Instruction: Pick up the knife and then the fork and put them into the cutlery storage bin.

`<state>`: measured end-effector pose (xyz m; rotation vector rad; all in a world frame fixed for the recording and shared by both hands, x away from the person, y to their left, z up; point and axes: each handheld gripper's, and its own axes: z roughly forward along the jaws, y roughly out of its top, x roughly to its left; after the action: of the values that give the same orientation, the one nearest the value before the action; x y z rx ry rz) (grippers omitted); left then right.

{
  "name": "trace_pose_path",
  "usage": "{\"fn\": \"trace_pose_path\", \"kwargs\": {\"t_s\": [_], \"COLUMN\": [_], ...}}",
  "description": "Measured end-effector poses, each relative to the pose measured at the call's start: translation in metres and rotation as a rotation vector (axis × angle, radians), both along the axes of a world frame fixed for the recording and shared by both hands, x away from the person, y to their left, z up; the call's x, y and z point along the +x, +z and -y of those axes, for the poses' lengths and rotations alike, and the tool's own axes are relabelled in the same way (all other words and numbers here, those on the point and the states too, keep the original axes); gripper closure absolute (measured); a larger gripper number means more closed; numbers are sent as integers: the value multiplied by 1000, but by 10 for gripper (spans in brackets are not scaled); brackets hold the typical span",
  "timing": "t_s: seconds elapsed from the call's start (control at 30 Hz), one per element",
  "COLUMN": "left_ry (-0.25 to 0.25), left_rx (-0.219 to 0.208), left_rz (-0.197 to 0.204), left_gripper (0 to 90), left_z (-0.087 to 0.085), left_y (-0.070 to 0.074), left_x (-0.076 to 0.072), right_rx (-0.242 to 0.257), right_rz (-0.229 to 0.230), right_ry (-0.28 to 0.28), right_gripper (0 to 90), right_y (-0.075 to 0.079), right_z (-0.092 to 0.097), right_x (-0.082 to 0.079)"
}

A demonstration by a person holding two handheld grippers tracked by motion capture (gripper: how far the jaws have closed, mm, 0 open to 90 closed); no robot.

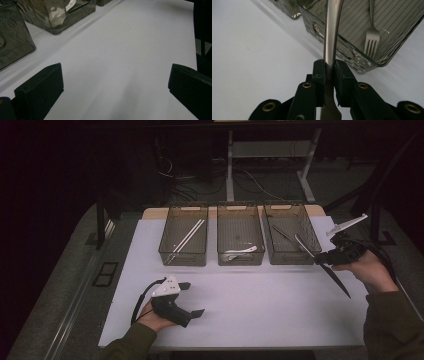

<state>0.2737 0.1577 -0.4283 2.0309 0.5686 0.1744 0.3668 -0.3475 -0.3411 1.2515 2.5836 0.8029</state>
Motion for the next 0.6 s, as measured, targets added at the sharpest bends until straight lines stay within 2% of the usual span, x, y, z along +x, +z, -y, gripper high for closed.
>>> {"fn": "trace_pose_path", "kwargs": {"t_s": [0.2,0.6], "left_ry": [0,-4], "left_rx": [-5,-10], "left_rz": [0,-3], "left_gripper": [0,0], "left_z": [0,0], "left_y": [0,0], "left_x": [0,0], "right_rx": [-2,-10], "right_rz": [3,-7], "right_ry": [-17,-56], "right_gripper": [792,792], "right_y": [7,15], "right_z": [-1,-4], "right_x": [12,48]}}
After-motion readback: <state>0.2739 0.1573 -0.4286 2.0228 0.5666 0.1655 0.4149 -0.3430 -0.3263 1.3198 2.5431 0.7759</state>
